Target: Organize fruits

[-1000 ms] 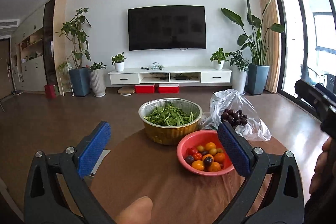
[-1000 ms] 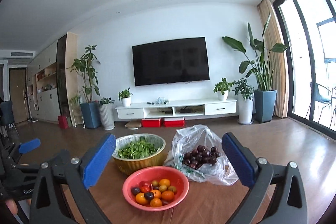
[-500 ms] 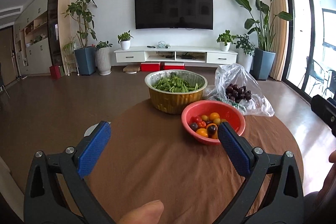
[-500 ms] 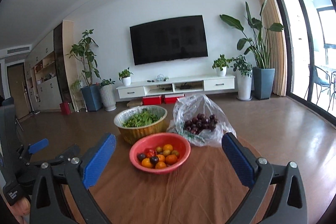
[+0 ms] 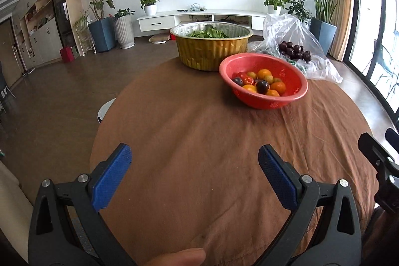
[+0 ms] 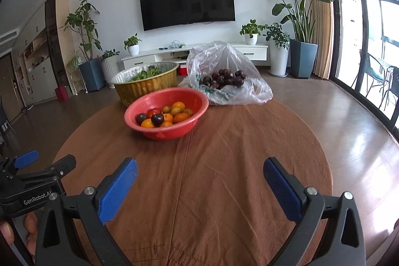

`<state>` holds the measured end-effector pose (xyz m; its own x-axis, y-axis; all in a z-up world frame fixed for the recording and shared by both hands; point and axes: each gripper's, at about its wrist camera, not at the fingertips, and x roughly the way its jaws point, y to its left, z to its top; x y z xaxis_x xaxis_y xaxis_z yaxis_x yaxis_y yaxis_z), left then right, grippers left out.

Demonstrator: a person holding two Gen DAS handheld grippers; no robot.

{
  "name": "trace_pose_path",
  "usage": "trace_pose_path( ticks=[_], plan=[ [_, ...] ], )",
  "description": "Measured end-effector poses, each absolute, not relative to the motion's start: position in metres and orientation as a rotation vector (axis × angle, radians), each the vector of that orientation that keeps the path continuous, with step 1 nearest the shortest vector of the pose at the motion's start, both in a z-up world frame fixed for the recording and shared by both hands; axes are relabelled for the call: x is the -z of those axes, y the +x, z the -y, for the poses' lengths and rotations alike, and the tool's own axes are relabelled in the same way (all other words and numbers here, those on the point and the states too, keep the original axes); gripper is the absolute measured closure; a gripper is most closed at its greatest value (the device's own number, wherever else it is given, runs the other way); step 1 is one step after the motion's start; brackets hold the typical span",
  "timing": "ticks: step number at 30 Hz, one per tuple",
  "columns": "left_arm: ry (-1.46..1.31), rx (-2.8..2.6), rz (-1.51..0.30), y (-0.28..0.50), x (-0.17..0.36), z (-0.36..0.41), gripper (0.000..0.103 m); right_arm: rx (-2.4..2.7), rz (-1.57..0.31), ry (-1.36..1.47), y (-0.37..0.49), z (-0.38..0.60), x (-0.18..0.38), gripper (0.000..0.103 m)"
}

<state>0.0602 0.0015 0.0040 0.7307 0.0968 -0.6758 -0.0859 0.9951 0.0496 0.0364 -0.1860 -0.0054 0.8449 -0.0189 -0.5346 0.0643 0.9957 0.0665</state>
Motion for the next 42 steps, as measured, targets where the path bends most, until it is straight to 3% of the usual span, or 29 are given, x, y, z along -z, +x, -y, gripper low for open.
trace_pose_path(
  ticks=[42],
  plan=[
    [0.028, -0.072, -0.815, 0.072, 0.025, 0.009, 0.000, 0.049, -0.690, 0.081, 0.038, 0.185, 0.032, 0.000]
  ],
)
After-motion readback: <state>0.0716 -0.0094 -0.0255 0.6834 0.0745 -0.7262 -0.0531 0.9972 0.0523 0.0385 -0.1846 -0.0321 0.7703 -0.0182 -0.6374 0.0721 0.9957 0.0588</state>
